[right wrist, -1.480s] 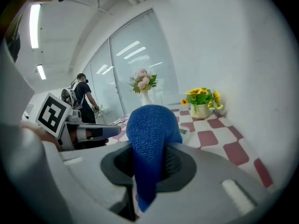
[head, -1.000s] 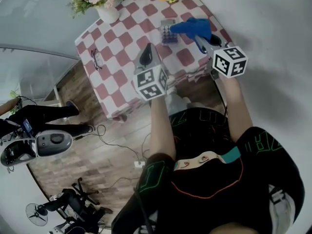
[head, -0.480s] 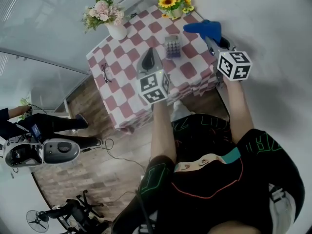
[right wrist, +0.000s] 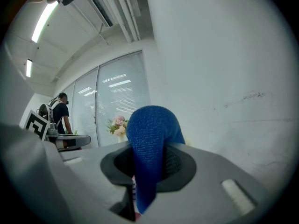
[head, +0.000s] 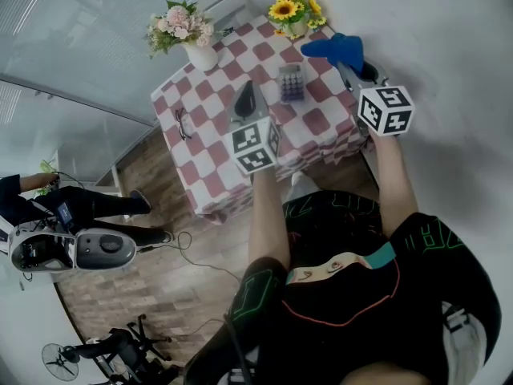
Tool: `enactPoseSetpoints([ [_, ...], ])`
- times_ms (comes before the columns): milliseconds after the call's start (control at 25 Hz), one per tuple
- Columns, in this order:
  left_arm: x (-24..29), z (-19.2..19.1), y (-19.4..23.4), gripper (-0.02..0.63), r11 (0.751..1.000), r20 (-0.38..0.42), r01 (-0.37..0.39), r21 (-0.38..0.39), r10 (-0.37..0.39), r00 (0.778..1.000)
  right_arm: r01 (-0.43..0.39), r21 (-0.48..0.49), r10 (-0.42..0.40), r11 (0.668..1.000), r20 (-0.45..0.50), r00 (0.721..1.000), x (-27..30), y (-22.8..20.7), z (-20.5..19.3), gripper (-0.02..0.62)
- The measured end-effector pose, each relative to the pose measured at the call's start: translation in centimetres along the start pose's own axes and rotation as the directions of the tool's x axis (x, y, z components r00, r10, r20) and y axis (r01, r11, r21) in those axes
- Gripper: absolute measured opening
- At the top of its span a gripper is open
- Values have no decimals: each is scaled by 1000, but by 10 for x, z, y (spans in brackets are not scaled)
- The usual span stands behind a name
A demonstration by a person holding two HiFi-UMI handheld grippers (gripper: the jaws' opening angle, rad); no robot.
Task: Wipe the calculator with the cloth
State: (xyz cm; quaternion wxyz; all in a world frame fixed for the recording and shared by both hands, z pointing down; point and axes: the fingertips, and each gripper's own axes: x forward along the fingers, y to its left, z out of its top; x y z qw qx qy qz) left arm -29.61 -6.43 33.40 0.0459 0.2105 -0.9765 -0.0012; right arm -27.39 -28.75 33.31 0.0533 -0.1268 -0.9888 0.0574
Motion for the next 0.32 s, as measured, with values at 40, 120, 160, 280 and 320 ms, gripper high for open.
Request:
enactPoseSetpoints([
  [40, 1, -2, 1, 11, 1000, -3, -1, 0, 1, 1000, -4, -4, 4, 1000, 2, 1000, 1, 1, 0, 80],
  [120, 2, -2, 2, 11, 1000, -4, -2, 2, 2, 1000, -9, -13, 9, 1000, 3, 1000, 3, 2, 0, 80],
  [160, 3, -1, 3, 11, 1000, -4, -1, 4, 1, 1000, -11, -18, 11, 1000, 3, 1000, 4, 2, 1, 80],
  [280, 6, 0, 4, 11, 1000, -7, 1, 4, -1, 1000, -14, -29, 14, 999, 5, 1000, 8, 3, 3, 80],
  [320, 8, 0, 4, 11, 1000, -8, 2, 4, -2, 1000, -15, -32, 15, 999, 5, 1000, 9, 3, 4, 80],
])
